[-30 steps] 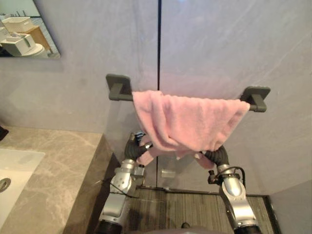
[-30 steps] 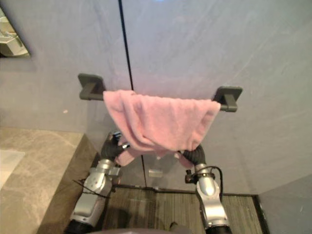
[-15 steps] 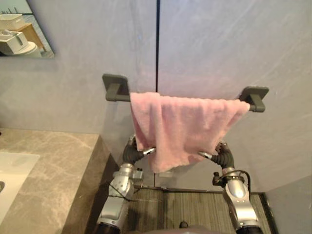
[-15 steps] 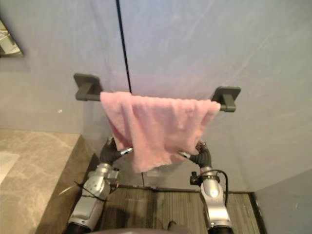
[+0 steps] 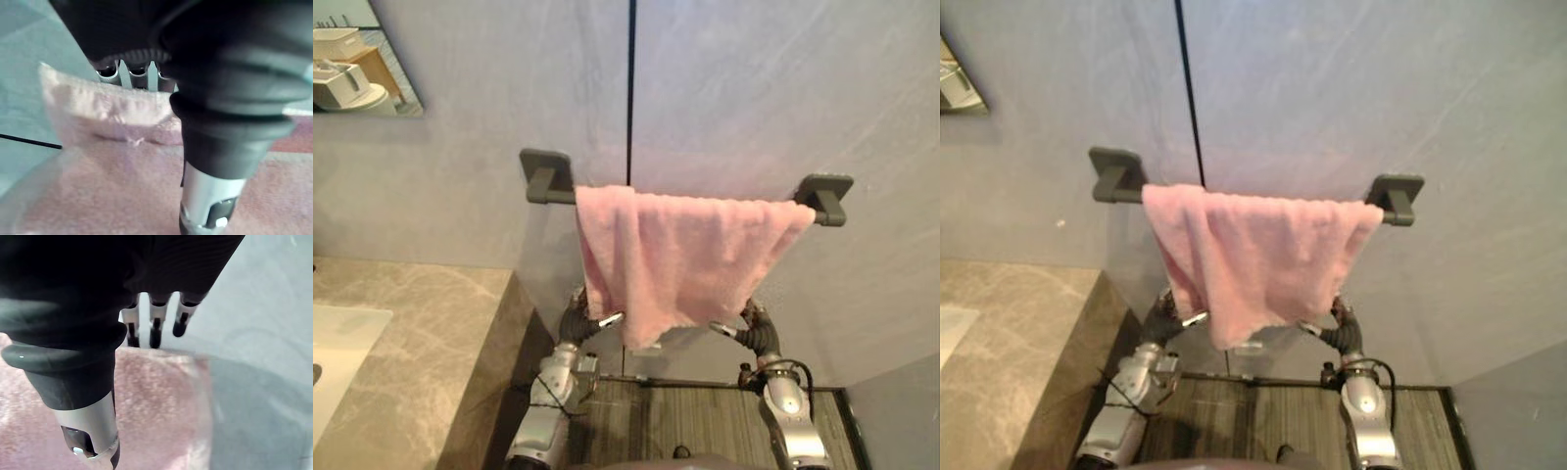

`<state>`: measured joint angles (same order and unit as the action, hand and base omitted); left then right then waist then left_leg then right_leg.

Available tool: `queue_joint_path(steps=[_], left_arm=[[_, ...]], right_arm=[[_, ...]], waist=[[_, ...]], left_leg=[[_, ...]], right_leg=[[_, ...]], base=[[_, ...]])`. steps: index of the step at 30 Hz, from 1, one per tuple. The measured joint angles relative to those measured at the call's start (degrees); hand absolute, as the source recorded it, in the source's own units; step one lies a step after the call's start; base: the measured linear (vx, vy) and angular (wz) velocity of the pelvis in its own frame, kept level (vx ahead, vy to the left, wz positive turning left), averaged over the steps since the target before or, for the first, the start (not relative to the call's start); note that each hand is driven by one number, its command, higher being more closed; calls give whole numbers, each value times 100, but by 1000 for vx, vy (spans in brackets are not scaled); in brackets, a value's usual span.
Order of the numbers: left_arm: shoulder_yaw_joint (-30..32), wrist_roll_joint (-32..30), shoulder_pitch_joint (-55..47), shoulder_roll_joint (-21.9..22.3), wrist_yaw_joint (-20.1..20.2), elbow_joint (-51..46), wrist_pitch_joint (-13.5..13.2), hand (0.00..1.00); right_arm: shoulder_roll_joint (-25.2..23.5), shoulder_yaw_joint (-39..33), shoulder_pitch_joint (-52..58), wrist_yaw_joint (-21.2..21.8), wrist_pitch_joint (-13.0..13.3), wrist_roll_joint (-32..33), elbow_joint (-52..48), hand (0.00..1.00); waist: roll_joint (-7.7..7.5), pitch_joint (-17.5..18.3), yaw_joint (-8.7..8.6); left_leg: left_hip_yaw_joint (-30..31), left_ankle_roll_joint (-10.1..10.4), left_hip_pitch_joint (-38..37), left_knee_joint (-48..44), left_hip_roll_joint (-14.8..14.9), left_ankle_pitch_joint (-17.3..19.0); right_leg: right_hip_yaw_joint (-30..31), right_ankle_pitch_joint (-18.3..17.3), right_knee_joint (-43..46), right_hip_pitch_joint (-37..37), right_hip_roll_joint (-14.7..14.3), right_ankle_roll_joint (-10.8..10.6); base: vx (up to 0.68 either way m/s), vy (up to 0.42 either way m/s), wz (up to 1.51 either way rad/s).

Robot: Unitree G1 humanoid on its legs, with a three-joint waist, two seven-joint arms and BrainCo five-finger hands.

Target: Organize washtable

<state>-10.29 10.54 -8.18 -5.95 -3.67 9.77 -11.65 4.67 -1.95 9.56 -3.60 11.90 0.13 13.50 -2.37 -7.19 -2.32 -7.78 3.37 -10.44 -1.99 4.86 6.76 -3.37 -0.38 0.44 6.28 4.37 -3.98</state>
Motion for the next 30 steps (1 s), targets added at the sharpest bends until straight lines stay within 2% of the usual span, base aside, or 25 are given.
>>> queue_joint_path(steps=[12, 18, 23, 26, 28, 30], left_arm=[[201, -126, -482, 11, 125, 941, 25, 0], [377, -174, -673, 77, 108, 1073, 81, 0], [488, -183, -826, 180, 76, 1066, 129, 0], [713, -229, -875, 318, -16, 983, 140, 0], [875, -228, -982, 365, -55, 671, 160, 0], [1059, -228, -1102, 362, -129, -47, 173, 0]], right_arm=[[-136, -44, 481, 62, -125, -4, 990, 0], [-241, -48, 775, 108, -177, 52, 1033, 0], [-281, -96, 1026, 60, -221, 174, 1021, 0], [-455, -442, 1148, -13, -244, 252, 836, 0], [-470, -597, 1322, -86, -257, 385, 416, 0], [-479, -888, 1546, -216, -272, 398, -412, 0]], waist=[[13, 6, 7], [22, 13, 9], [85, 148, 16], [103, 156, 65], [97, 189, 95], [90, 196, 154]], left_leg=[[8, 20, -44, 132, 3, -71], [-54, 23, -49, 130, 12, -73], [-151, 30, -76, 113, 45, -70], [-218, 38, -121, 95, 93, 0], [-250, 49, -117, 64, 110, 52], [-265, 76, -109, -53, 146, 135]], right_leg=[[-72, 26, -77, 38, -1, -1], [-57, 25, -42, 41, 0, -1], [-29, 13, 20, 36, 1, -6], [19, -81, 158, 20, -3, -25], [36, -207, 301, -51, -2, -26], [37, -310, 415, -64, 6, -31]], base=[[-1, -1, 0], [-42, -12, -3], [-47, -15, -4], [-67, -25, -8], [-45, -19, -4], [1, -2, -2]])
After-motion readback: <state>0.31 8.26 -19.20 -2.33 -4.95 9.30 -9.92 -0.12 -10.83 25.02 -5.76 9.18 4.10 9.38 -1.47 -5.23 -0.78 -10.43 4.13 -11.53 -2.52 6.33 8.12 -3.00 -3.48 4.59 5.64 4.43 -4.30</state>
